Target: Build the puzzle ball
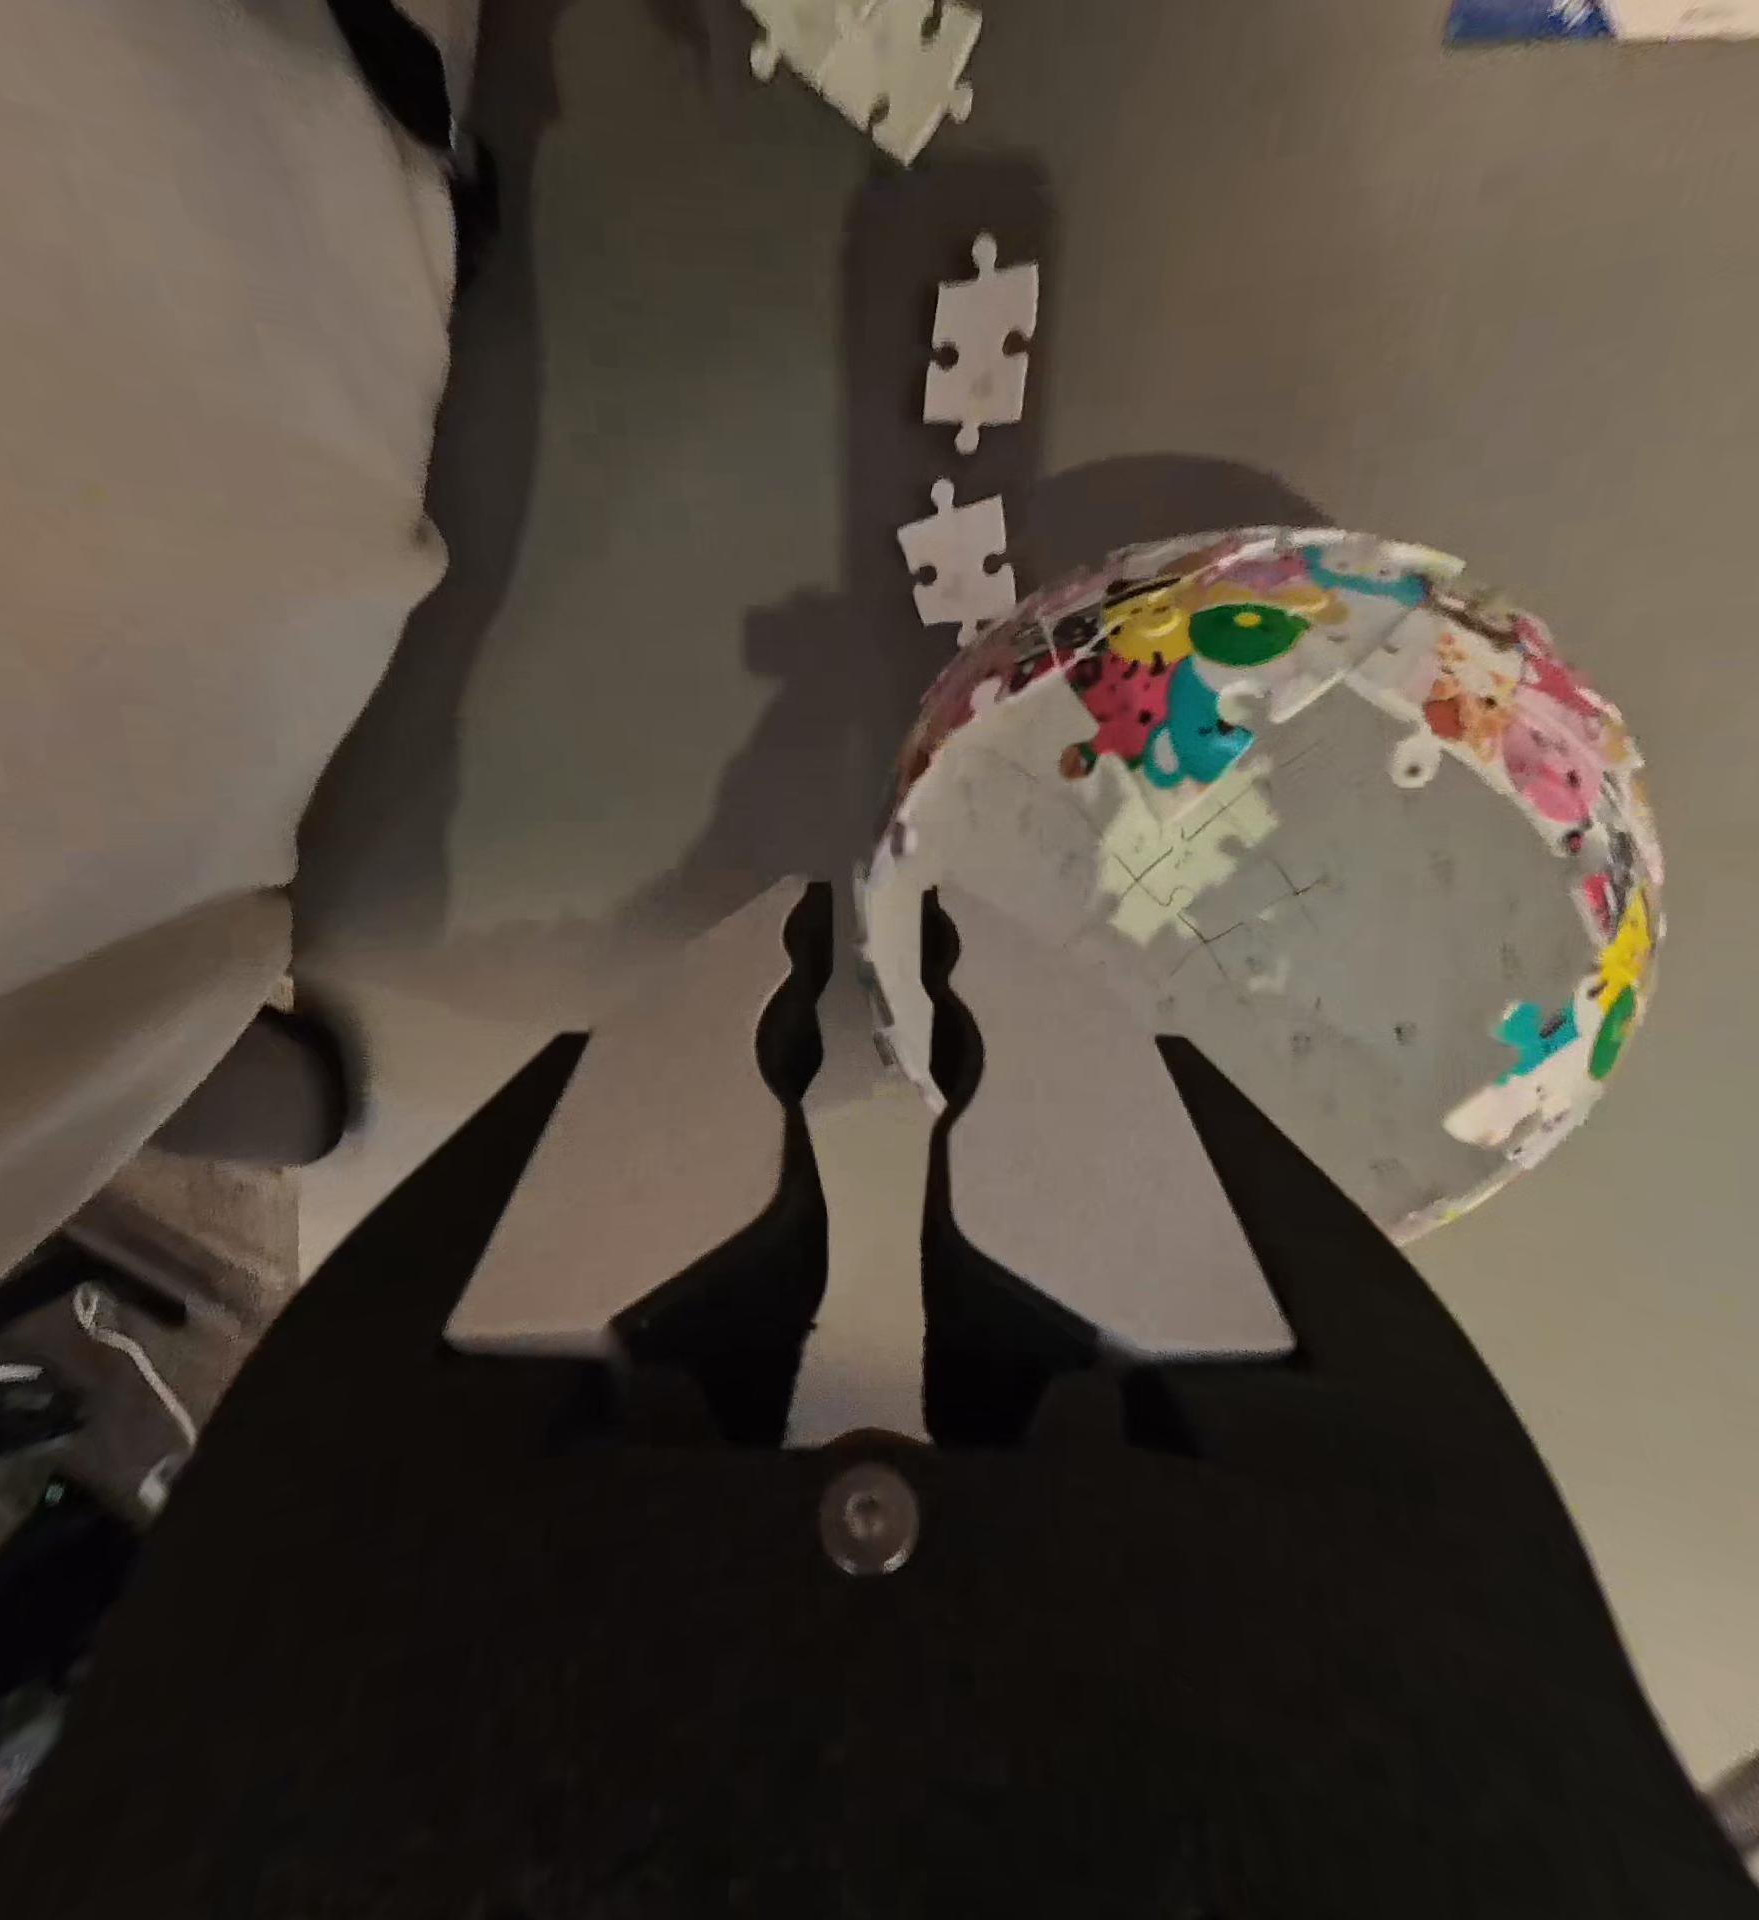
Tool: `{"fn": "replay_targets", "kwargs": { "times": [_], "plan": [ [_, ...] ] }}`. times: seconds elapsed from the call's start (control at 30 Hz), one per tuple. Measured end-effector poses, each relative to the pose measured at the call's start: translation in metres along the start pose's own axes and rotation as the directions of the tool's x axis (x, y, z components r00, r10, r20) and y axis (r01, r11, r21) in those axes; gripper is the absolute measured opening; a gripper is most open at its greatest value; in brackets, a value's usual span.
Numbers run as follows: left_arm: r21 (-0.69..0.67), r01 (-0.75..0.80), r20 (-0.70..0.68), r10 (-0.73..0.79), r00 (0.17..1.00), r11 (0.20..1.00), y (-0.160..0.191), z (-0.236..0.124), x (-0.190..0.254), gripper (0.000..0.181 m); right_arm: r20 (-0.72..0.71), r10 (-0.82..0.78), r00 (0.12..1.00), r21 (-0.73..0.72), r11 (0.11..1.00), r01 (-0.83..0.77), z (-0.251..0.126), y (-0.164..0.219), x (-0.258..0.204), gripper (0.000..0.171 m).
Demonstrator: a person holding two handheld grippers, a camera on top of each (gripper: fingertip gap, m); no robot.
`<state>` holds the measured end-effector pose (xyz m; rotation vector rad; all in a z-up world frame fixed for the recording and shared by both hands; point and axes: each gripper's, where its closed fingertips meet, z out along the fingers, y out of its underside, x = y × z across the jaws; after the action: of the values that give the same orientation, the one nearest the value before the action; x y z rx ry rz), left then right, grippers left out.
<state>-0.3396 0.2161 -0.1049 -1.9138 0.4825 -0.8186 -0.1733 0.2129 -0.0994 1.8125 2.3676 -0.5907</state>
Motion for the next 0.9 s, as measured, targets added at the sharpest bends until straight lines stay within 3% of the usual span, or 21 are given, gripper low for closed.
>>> {"fn": "replay_targets", "kwargs": {
  "times": [0.13, 0.9],
  "plan": [
    [0.021, 0.017, -0.02, -0.016, 1.0, 1.0, -0.0028, -0.004, 0.0029, 0.055, 0.045, -0.013, 0.999, -0.061, 0.998, 0.016, 0.0039, -0.0004, -0.0021, 0.013],
    [0.024, 0.03, -0.041, -0.029, 0.999, 0.999, -0.0015, -0.0039, 0.0109, 0.055, 0.125, 0.015, 0.992, -0.101, 0.995, -0.003, 0.0047, -0.0014, -0.0026, 0.003]
  ]
}}
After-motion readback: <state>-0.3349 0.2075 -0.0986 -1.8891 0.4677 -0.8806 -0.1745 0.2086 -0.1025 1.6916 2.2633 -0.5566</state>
